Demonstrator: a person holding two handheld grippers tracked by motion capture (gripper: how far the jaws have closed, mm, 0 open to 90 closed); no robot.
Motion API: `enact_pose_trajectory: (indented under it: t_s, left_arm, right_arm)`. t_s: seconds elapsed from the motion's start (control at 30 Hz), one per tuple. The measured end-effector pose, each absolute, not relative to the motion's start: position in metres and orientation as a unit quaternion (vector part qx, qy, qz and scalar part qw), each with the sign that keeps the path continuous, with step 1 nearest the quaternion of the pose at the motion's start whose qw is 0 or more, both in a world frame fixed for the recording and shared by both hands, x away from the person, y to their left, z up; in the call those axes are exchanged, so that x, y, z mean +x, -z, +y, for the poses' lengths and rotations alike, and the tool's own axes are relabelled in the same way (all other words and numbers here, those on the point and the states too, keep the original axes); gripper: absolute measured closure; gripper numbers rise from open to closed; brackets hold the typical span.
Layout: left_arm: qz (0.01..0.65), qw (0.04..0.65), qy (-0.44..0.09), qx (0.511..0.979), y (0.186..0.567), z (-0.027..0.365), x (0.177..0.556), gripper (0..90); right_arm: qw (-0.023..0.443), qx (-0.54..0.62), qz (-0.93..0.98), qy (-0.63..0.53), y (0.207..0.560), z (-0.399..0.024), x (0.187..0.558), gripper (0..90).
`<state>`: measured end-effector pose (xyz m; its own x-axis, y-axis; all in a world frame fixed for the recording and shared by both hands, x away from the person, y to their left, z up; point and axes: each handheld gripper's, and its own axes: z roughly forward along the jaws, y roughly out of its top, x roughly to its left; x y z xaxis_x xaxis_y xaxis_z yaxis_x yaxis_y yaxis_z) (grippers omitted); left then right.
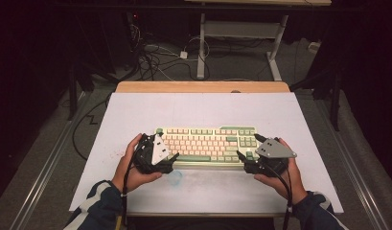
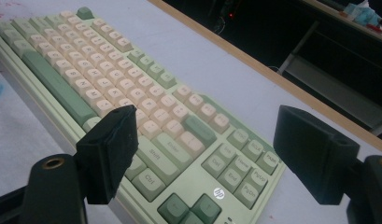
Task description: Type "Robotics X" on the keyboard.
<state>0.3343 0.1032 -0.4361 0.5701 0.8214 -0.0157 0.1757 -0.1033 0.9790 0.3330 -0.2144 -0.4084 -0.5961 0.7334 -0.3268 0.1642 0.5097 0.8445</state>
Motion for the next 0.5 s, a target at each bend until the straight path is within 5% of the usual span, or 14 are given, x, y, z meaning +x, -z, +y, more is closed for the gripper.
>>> enact_pose_trajectory:
  t_s: [0.5]
  left_arm:
    - [0.363, 0.571, -0.293, 0.676, 0.438, 0.122, 0.320, 16.9]
  right_arm:
    - [0.369, 0.285, 0.790, -0.399, 0.408, -0.231, 0.316, 22.4]
